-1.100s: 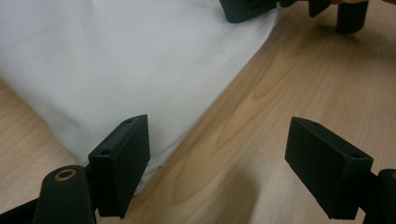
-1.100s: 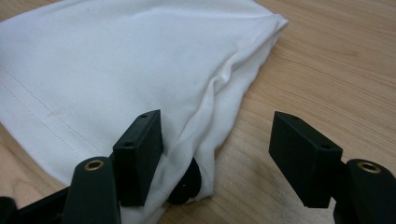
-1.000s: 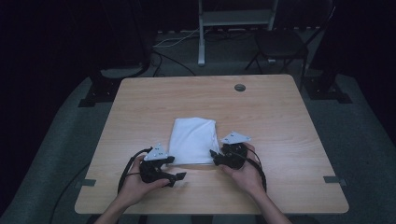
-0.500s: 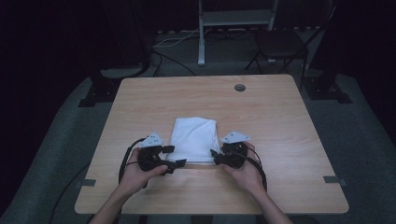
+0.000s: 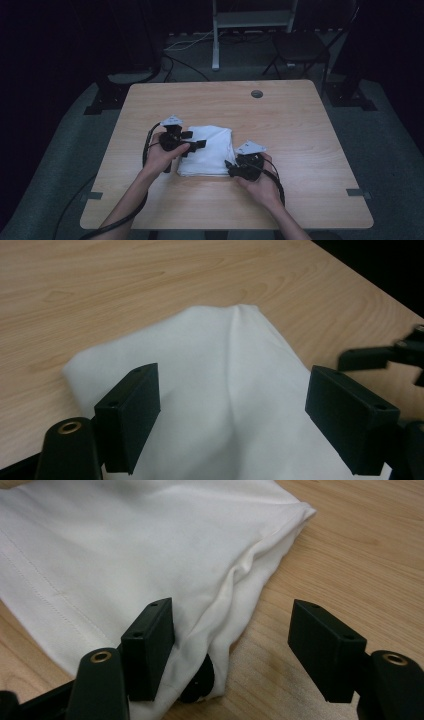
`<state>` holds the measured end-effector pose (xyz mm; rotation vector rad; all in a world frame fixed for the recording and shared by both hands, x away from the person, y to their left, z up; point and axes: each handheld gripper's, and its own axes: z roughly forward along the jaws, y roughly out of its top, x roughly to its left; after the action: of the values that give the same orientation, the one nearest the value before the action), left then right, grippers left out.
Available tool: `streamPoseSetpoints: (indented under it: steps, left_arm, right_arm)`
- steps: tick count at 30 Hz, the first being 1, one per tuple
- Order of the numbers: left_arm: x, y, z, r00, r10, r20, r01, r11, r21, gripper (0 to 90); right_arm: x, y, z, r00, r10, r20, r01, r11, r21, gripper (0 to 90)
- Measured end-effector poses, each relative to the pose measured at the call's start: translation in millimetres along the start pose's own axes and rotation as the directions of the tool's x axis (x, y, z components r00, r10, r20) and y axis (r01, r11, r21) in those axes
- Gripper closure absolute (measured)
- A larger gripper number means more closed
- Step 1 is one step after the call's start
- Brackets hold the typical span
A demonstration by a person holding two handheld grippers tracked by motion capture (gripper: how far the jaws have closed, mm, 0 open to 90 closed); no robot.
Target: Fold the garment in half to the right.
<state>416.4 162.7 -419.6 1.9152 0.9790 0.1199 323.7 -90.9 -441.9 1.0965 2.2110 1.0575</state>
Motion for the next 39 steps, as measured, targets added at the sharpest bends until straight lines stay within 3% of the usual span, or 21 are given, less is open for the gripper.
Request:
streamPoseSetpoints:
  steps: [5,10,12,15,17,21,26,31,33,36,39]
  left_arm:
    - [10.6,1.0,16.3,0.9992,-0.007,-0.039,0.009,0.9995,0.031,21.9]
    - [16.8,-0.3,16.2,0.9960,-0.005,-0.090,0.009,0.9989,0.046,21.9]
    - [15.0,2.9,13.8,0.9963,-0.009,-0.085,0.013,0.9989,0.044,21.8]
    - [4.2,12.4,11.1,0.9999,-0.010,-0.013,0.010,0.9998,-0.019,21.8]
    - [-2.8,19.0,15.9,0.9999,0.008,0.013,-0.007,0.9997,-0.025,21.9]
    - [-5.0,23.3,30.3,0.9997,0.026,-0.003,-0.026,0.9996,0.014,21.8]
    - [2.1,20.9,48.6,0.9998,-0.013,-0.013,0.013,0.9985,0.054,21.9]
    - [5.3,20.7,50.9,0.9989,0.004,-0.046,0.000,0.9976,0.069,21.9]
    - [8.1,20.3,51.0,0.9969,0.030,-0.073,-0.024,0.9961,0.085,21.9]
    - [9.4,20.4,49.5,0.9972,0.012,-0.074,-0.007,0.9971,0.075,21.9]
    - [1.1,23.7,34.0,0.9957,0.053,-0.075,-0.049,0.9970,0.060,21.8]
  right_arm:
    - [0.4,0.2,0.0,1.0000,-0.008,-0.001,0.008,1.000,0.003,34.5]
    - [-0.1,-0.1,0.7,0.9999,-0.015,-0.001,0.015,1.000,0.005,34.5]
    - [-0.6,2.5,0.5,0.9999,-0.014,-0.009,0.014,1.000,0.009,33.2]
    - [-7.1,15.5,-5.5,0.9989,0.029,-0.037,-0.031,0.998,-0.047,33.0]
    - [-15.6,30.2,-8.2,0.9997,0.024,0.008,-0.024,0.996,-0.084,33.2]
    - [-30.0,47.6,5.3,0.9978,0.056,0.037,-0.053,0.995,-0.085,33.4]
    - [-43.3,61.8,38.6,0.9947,0.068,0.076,-0.065,0.997,-0.043,33.3]
    - [-42.5,66.7,66.9,0.9945,-0.006,0.105,0.005,1.000,0.013,33.6]
    - [-40.9,65.1,74.3,0.9920,-0.045,0.118,0.041,0.998,0.037,34.6]
    - [-40.5,60.7,79.4,0.9896,-0.060,0.130,0.054,0.997,0.052,34.6]
    - [-36.9,62.1,70.0,0.9893,-0.065,0.130,0.062,0.998,0.030,33.5]
